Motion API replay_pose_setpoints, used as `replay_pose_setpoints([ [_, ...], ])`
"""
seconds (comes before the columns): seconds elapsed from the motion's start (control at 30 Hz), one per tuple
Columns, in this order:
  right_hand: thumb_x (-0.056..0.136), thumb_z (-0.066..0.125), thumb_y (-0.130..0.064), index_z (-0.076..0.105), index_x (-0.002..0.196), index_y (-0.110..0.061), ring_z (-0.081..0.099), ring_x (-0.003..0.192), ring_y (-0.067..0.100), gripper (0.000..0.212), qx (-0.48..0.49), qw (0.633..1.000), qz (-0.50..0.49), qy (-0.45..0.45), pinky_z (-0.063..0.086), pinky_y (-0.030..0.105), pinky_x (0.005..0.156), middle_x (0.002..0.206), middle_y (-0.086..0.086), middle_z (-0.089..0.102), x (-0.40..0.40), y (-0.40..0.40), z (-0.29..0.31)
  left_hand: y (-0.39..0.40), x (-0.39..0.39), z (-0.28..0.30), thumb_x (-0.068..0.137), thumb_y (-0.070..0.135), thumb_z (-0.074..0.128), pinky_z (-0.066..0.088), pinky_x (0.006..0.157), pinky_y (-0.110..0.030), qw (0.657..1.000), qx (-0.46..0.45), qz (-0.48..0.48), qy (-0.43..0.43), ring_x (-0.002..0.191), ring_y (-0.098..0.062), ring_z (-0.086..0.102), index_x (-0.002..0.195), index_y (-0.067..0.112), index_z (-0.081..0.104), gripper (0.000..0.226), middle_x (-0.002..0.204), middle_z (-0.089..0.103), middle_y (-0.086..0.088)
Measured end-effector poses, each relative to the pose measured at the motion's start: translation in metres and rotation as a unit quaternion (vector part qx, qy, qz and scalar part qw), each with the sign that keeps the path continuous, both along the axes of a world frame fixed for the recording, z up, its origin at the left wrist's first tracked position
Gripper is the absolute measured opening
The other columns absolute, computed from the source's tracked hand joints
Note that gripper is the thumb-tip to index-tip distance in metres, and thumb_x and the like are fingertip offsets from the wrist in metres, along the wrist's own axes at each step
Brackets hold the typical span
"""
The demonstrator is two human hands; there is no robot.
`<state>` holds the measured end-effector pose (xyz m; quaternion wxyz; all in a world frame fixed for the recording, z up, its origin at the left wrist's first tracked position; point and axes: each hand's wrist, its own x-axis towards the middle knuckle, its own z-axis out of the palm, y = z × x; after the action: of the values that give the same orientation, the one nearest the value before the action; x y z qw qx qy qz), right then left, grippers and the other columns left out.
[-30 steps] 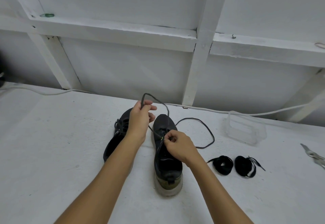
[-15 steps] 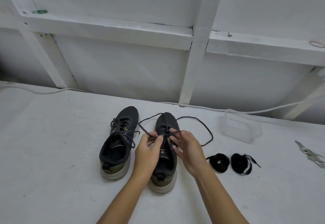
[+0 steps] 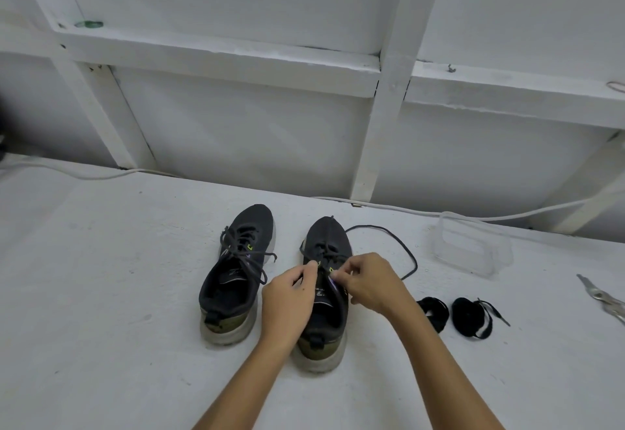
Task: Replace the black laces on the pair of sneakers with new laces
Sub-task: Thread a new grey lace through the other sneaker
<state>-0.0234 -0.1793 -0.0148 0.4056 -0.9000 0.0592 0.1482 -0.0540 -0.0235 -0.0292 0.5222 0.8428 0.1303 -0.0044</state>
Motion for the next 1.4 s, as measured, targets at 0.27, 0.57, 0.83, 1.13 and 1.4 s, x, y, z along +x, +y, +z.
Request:
replay_pose_setpoints([
  [0.27, 0.108, 0.044, -0.028, 0.064, 0.100, -0.014, 0.069, 0.093, 0.013, 0.026, 0.403, 0.905, -0.133, -0.025, 0.056, 0.036, 0.082, 0.101, -0.004, 0.075, 0.006, -0.004, 0.022, 0.000, -0.001, -0.001, 0.101, 0.043, 0.046, 0.032, 0.048, -0.017, 1.000, 0.028, -0.011, 0.003, 0.052, -0.009, 0.038, 0.059, 0.017, 0.036, 0.051, 0.052, 0.040, 0.005],
  [0.57, 0.110, 0.035, -0.030, 0.058, 0.110, -0.012, 0.065, 0.094, 0.010, 0.029, 0.365, 0.918, -0.151, 0.040, 0.054, 0.035, 0.086, 0.108, -0.006, 0.077, -0.002, 0.007, -0.002, 0.004, 0.048, 0.008, 0.094, 0.049, 0.056, 0.045, 0.090, -0.029, 0.991, -0.061, -0.015, 0.117, 0.104, -0.013, 0.059, 0.112, 0.027, 0.067, 0.030, 0.106, 0.066, 0.011],
  [0.83, 0.111, 0.030, -0.035, 0.067, 0.101, -0.001, 0.060, 0.071, 0.011, 0.051, 0.546, 0.807, -0.213, 0.069, 0.043, 0.030, 0.071, 0.092, 0.005, 0.074, 0.004, -0.006, -0.001, 0.001, 0.016, 0.002, 0.089, 0.050, 0.065, 0.047, 0.076, -0.020, 0.997, -0.040, -0.025, 0.058, 0.091, -0.002, 0.064, 0.093, 0.031, 0.065, 0.020, 0.093, 0.069, 0.014],
  [1.13, 0.094, 0.068, -0.040, 0.075, 0.099, -0.023, 0.057, 0.066, 0.006, 0.019, -0.049, 0.997, 0.031, -0.052, 0.043, 0.018, 0.057, 0.075, -0.008, 0.063, 0.006, 0.007, 0.005, -0.001, 0.005, 0.001, 0.089, 0.052, 0.063, 0.038, 0.062, -0.005, 0.999, -0.019, -0.006, 0.044, 0.088, 0.004, 0.062, 0.099, 0.035, 0.073, 0.022, 0.093, 0.070, 0.019],
  [1.4, 0.106, 0.048, -0.027, 0.060, 0.089, -0.015, 0.052, 0.068, 0.014, 0.024, 0.267, 0.961, -0.046, -0.046, 0.045, 0.025, 0.059, 0.069, -0.005, 0.055, 0.010, -0.005, 0.024, -0.002, 0.004, -0.001, 0.095, 0.043, 0.058, 0.037, 0.065, 0.001, 0.999, -0.028, 0.007, 0.039, 0.092, 0.003, 0.055, 0.108, 0.030, 0.073, 0.024, 0.101, 0.069, 0.017],
])
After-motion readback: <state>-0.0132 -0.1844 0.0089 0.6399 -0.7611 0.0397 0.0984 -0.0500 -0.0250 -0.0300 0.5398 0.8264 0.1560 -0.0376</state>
